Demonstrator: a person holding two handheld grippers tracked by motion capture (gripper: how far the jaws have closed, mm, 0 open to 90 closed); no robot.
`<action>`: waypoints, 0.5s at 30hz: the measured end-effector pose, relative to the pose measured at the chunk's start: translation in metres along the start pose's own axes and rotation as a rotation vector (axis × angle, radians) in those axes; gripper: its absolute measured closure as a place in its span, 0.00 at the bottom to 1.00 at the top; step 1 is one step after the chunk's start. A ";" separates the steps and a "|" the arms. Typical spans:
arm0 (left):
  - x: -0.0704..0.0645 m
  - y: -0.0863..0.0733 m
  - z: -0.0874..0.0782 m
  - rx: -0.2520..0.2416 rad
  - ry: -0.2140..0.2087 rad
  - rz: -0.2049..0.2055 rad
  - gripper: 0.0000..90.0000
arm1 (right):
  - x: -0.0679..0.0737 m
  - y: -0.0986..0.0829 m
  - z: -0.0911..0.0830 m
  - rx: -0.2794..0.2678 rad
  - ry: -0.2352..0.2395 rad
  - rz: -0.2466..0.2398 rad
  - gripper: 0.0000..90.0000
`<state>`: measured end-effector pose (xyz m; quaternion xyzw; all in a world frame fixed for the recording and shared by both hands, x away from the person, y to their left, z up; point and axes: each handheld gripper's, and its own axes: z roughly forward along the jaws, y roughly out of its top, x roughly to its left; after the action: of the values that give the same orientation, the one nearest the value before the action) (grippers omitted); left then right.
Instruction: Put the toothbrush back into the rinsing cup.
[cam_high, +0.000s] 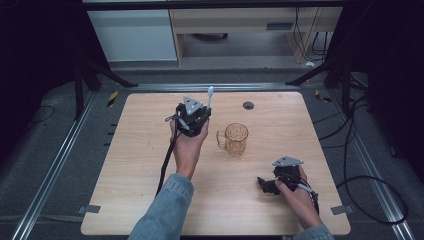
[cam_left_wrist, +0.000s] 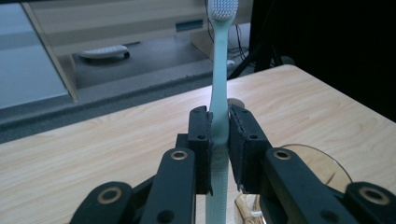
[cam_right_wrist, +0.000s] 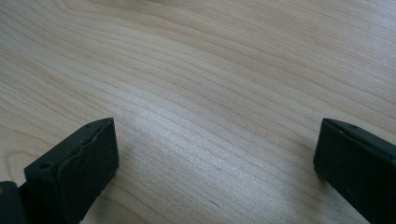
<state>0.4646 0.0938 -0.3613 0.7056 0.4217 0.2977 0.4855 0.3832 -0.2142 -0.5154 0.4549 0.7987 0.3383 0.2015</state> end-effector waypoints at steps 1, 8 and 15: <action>-0.001 0.000 0.000 -0.009 0.008 0.010 0.88 | 0.000 0.000 0.000 0.000 0.000 0.002 0.00; -0.002 0.001 -0.003 -0.056 0.017 0.008 0.88 | 0.000 0.000 0.000 0.001 0.003 0.000 0.00; -0.008 0.001 -0.002 -0.119 0.017 0.005 0.88 | 0.000 0.000 0.000 0.001 0.004 -0.001 0.00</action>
<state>0.4588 0.0875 -0.3600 0.6742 0.4055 0.3293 0.5221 0.3834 -0.2143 -0.5153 0.4541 0.7995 0.3388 0.1996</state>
